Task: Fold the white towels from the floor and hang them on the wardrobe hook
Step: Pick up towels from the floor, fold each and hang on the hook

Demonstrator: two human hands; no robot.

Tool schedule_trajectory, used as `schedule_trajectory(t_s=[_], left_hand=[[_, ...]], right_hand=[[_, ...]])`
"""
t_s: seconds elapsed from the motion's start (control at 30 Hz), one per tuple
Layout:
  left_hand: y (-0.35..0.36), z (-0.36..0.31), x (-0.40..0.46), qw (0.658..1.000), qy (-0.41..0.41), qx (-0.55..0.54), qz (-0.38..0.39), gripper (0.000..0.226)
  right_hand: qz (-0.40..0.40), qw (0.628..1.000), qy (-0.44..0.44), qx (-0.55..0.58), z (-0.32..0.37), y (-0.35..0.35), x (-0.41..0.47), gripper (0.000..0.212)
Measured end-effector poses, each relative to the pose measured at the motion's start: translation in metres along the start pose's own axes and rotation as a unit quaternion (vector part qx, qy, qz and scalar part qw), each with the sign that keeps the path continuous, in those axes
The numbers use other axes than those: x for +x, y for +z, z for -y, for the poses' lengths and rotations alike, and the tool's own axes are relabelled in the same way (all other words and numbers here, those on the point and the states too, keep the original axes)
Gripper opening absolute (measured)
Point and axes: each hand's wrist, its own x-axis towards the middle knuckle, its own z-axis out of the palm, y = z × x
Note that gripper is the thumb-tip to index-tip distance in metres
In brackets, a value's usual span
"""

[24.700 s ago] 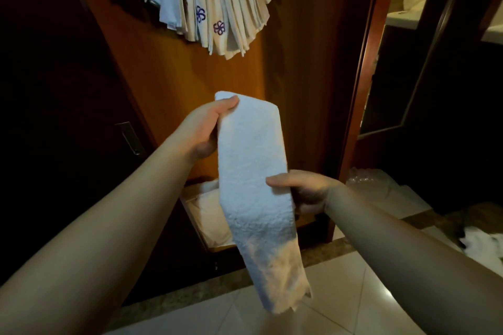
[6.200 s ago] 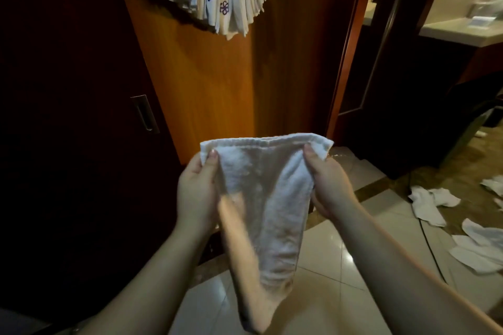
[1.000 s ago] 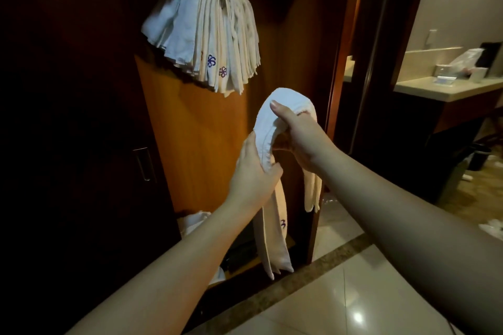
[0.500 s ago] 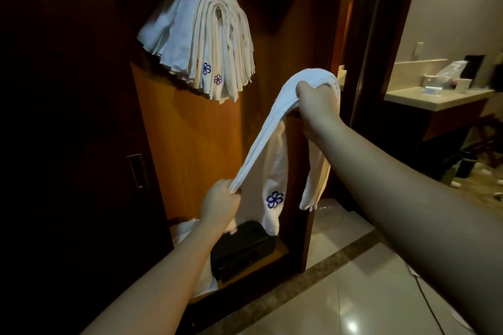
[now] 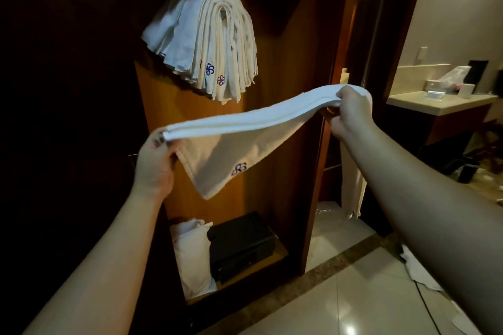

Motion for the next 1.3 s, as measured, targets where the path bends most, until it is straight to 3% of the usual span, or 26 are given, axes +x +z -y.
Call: schedule_trajectory(t_s=[0.1,0.17,0.23,0.33,0.63,0.73,0.9,1.13,1.3], left_hand=[[0.004,0.005,-0.015,0.987,-0.131,0.044,0.079,0.043],[0.009,0.026,-0.028,0.968,-0.182,0.150,0.088,0.033],[0.007,0.033,-0.032,0.974,-0.188,0.123,0.043,0.034],[-0.001,0.025,-0.026,0.981,-0.191,-0.031,-0.022,0.040],[-0.015,0.033,-0.028,0.961,-0.196,-0.191,-0.043,0.028],[-0.012,0.035,-0.026,0.959,-0.210,-0.186,-0.038,0.025],[-0.008,0.031,-0.025,0.982,-0.182,-0.038,-0.045,0.020],[-0.012,0.035,-0.035,0.959,-0.208,-0.171,-0.091,0.034],[-0.018,0.059,-0.037,0.931,-0.278,-0.206,-0.114,0.041]], right_hand=[[0.025,0.997,0.010,0.069,-0.001,0.002,0.000,0.039],[0.032,0.997,0.012,0.066,-0.004,0.003,0.001,0.045],[0.022,0.998,0.015,0.051,-0.006,-0.002,0.004,0.052],[0.014,0.999,0.022,0.035,-0.011,-0.011,0.010,0.047],[0.027,0.997,0.037,0.060,-0.028,-0.020,0.012,0.045],[0.033,0.994,0.051,0.087,-0.028,-0.021,0.013,0.046],[0.032,0.994,0.047,0.096,-0.027,-0.023,0.012,0.049],[0.013,0.996,0.068,0.047,-0.031,-0.026,0.009,0.048],[0.080,0.993,0.089,-0.019,-0.031,-0.021,0.001,0.054]])
